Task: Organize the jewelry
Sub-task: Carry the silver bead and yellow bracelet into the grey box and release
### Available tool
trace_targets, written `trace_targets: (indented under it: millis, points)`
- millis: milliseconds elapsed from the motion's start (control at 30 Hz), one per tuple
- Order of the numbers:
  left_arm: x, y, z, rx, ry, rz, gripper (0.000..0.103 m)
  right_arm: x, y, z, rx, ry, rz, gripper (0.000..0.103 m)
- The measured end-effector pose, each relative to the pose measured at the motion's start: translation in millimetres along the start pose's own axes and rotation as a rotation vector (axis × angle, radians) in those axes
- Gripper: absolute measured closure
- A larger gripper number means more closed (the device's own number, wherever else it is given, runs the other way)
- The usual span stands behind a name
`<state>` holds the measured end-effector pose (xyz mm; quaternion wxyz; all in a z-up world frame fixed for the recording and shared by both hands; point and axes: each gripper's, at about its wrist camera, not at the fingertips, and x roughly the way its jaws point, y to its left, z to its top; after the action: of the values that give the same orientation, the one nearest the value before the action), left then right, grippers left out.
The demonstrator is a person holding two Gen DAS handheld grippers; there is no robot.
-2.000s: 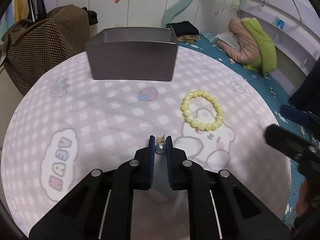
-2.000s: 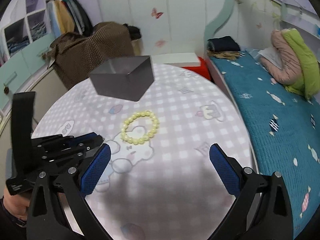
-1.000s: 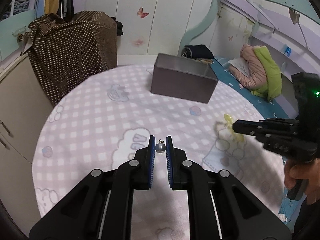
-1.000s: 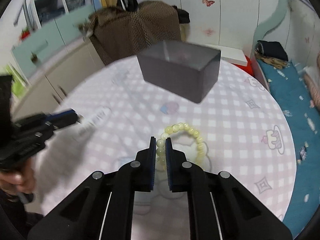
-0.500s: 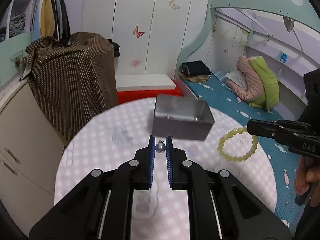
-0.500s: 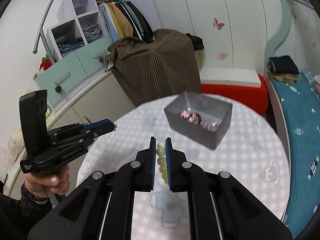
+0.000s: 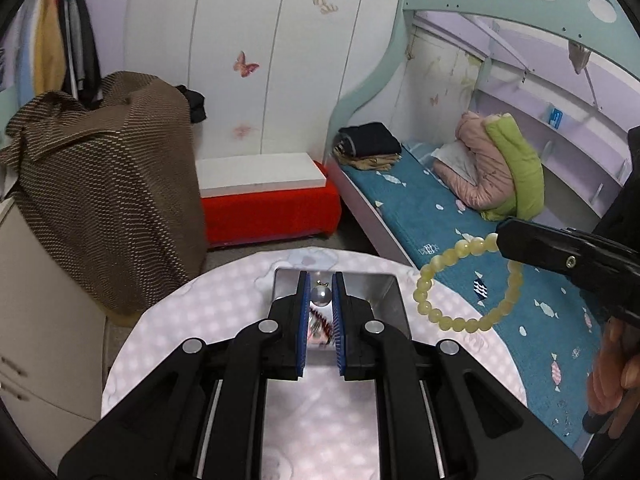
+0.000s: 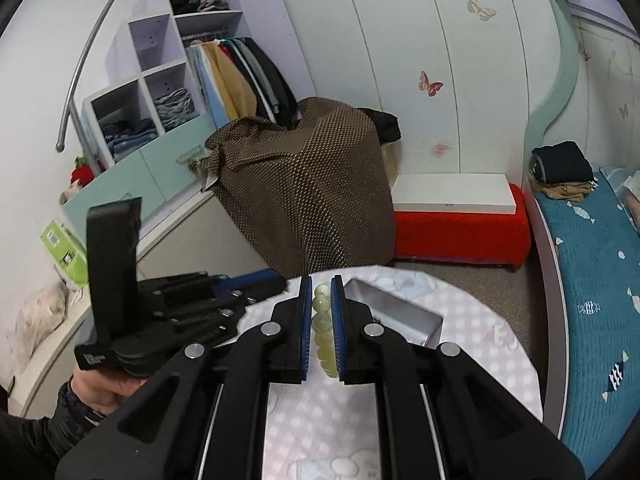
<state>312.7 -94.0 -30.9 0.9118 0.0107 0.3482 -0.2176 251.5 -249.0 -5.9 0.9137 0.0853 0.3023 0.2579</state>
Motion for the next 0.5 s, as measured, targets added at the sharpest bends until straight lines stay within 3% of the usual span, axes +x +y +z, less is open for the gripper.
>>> trace_targets:
  millis: [200, 433, 467, 500]
  points:
    - [48, 2, 24, -0.002, 0.071, -0.017, 0.092, 28, -22, 15, 0.039, 0.030, -0.027, 0.095]
    - [88, 9, 24, -0.002, 0.142, -0.009, 0.090, 66, -42, 9, 0.081, 0.105, -0.046, 0.095]
    - [93, 11, 24, -0.007, 0.154, -0.009, 0.086, 71, -44, 7, 0.088, 0.118, -0.053, 0.094]
    - [97, 13, 23, -0.012, 0.163, -0.004, 0.069, 75, -46, 6, 0.092, 0.126, -0.062, 0.092]
